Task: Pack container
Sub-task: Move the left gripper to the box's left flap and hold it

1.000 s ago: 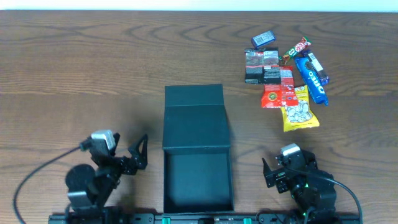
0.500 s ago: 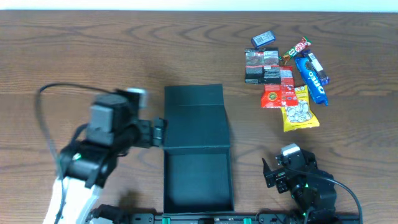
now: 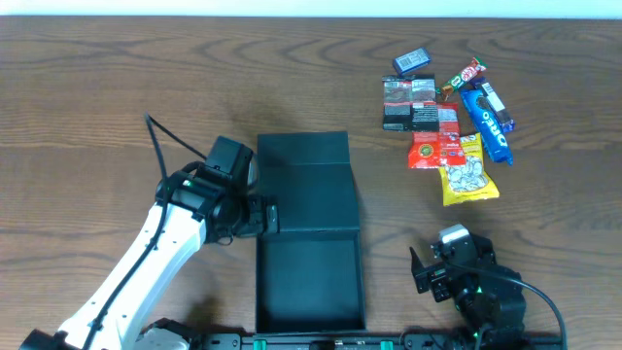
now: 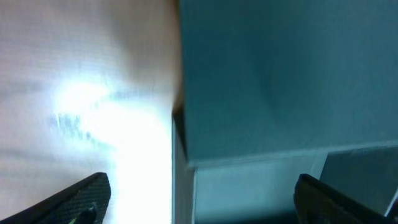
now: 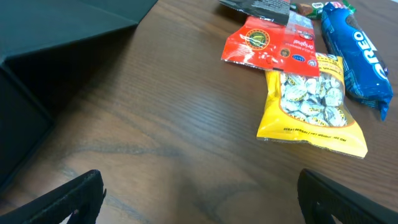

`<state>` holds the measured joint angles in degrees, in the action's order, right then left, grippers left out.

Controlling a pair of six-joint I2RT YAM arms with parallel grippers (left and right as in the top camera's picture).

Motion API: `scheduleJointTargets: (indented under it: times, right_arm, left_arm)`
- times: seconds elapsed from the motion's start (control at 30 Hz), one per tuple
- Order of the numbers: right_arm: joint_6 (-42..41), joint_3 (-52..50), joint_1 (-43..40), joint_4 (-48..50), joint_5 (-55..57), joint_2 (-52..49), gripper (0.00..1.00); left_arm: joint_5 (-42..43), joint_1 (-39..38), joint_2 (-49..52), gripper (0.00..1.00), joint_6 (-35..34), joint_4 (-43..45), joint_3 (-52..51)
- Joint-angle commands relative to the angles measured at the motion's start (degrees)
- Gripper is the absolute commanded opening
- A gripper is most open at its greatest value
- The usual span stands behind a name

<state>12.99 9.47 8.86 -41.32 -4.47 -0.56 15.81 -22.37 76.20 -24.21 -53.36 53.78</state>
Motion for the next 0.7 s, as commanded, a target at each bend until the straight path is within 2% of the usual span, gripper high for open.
scheduleJointTargets:
  times: [0.0, 0.13, 0.33, 0.37, 0.5, 0.67]
  right_arm:
    - [-0.5, -0.2, -0.6, -0.2, 0.0, 0.1, 0.99]
    - [-0.5, -0.2, -0.7, -0.2, 0.0, 0.1, 0.99]
    - [-0.5, -0.2, -0.6, -0.2, 0.0, 0.1, 0.99]
    - [-0.5, -0.2, -0.7, -0.2, 0.0, 0.1, 0.99]
    - [-0.5, -0.2, -0.6, -0.2, 0.0, 0.1, 0.99]
    - [-0.5, -0.2, -0.7, -0.2, 0.0, 0.1, 0.99]
  left_arm:
    - [1.2, -0.4, -0.5, 0.83, -0.7, -3.5, 0.7]
    - [-2.8, -2.9, -5.2, 0.82, -3.6, -6.1, -0.7]
    - [-5.3, -7.2, -11.2, 0.84, -8.4, 1.9, -10.3]
    - [-6.1, -7.3, -11.0, 0.81, -8.9, 2.5, -11.1]
    - [-8.9, -7.3, -9.6, 0.59, -9.2, 5.7, -13.9]
    - [-10.4, -7.3, -6.5, 0.56, -9.2, 8.9, -13.9]
